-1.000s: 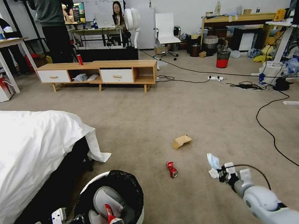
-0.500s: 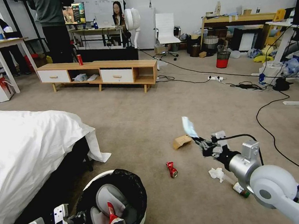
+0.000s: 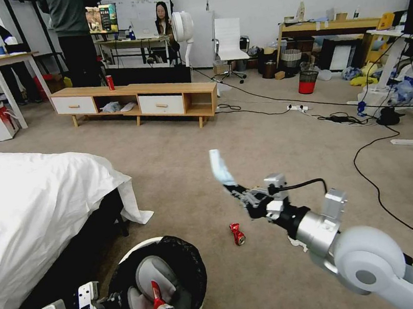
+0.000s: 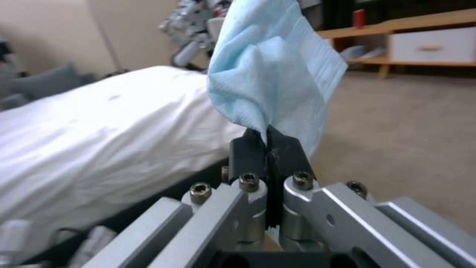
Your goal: Pick up the trash bin, then pick up the garbage from the floor and place it into the trash bin.
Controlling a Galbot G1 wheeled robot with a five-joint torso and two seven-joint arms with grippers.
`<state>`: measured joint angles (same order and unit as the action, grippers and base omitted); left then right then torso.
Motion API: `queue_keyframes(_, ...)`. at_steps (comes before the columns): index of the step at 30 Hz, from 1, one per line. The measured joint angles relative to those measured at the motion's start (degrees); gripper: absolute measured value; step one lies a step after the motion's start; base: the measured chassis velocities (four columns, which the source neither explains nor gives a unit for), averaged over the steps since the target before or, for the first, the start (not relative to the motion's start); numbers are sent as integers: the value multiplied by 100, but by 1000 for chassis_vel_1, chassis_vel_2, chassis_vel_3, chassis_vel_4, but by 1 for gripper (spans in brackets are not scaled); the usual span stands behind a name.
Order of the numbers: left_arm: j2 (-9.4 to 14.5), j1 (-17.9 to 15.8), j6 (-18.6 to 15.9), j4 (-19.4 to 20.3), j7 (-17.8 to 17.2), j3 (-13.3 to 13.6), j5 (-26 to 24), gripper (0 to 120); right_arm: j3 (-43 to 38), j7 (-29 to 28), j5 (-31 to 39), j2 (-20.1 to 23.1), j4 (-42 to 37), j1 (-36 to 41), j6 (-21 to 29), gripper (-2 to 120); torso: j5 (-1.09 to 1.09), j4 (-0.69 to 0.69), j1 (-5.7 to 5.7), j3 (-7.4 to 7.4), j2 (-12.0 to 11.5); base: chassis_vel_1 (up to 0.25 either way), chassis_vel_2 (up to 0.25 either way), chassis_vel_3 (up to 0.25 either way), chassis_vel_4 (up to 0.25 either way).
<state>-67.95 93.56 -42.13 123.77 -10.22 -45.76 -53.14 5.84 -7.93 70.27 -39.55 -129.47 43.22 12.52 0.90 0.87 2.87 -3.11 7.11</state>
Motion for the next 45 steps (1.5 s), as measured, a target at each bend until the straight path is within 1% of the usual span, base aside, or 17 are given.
queue_keyframes(1,19,2,0,7,9,1,4,1,337,-13,110,-97,49,-340,9,0,1,-2,0,0,0,0,0,0,0)
queue_keyframes(2,19,2,0,7,9,1,4,1,337,-13,110,-97,49,-340,9,0,1,-2,0,0,0,0,0,0,0)
queue_keyframes(4,40,-7,0,33,27,-2,5,1,1023,-10,208,-388,211,-920,19,0,1,-2,0,0,0,0,0,0,0)
queue_keyframes(5,40,-7,0,33,27,-2,5,1,1023,-10,208,-388,211,-920,19,0,1,-2,0,0,0,0,0,0,0)
queue_keyframes(8,59,-11,0,39,42,-12,3,1,1646,0,223,-692,435,-1334,28,0,0,-2,0,0,0,0,0,0,0)
queue_keyframes(12,72,-26,0,39,47,-19,-3,1,1938,-1,251,-823,575,-1505,66,0,1,-2,0,0,0,0,0,0,0)
queue_keyframes(17,98,-102,0,1,48,-17,-22,1,2489,-155,404,-1037,744,-1788,389,0,1,-1,0,0,0,0,0,0,0)
queue_keyframes(18,98,-102,0,1,48,-17,-22,1,2489,-155,404,-1037,744,-1788,389,0,1,-1,0,0,0,0,0,0,0)
queue_keyframes(20,105,-141,0,-20,49,-11,-36,1,2702,-332,508,-1152,836,-1911,611,0,1,-1,0,0,0,0,0,0,0)
queue_keyframes(24,119,-164,0,-24,48,-11,-61,1,2816,-403,510,-1229,942,-1972,728,0,1,-1,0,0,0,0,0,0,0)
queue_keyframes(26,137,-189,0,-26,40,-15,-92,1,2932,-535,574,-1310,1020,-2045,991,0,1,-1,0,0,0,0,0,0,0)
queue_keyframes(27,137,-189,0,-26,40,-15,-92,1,2932,-535,574,-1310,1020,-2045,991,0,1,-1,0,0,0,0,0,0,0)
queue_keyframes(29,148,-203,0,-29,32,-21,-104,1,3009,-638,609,-1363,1063,-2100,1211,0,1,-1,0,0,0,0,0,0,0)
queue_keyframes(33,158,-216,0,-30,25,-31,-116,1,3087,-689,615,-1406,1124,-2154,1346,0,1,-1,0,0,0,0,0,0,0)
queue_keyframes(35,161,-227,0,-30,20,-40,-127,1,3141,-757,627,-1452,1166,-2187,1543,0,1,-1,0,0,0,0,0,0,0)
queue_keyframes(42,180,-235,0,2,3,-86,-189,1,3240,-800,583,-1532,1266,-2210,1825,0,0,-1,0,0,0,0,0,0,0)
queue_keyframes(45,187,-234,0,11,1,-98,-200,1,3256,-834,580,-1532,1266,-2209,1864,0,0,-2,0,0,0,0,0,0,0)
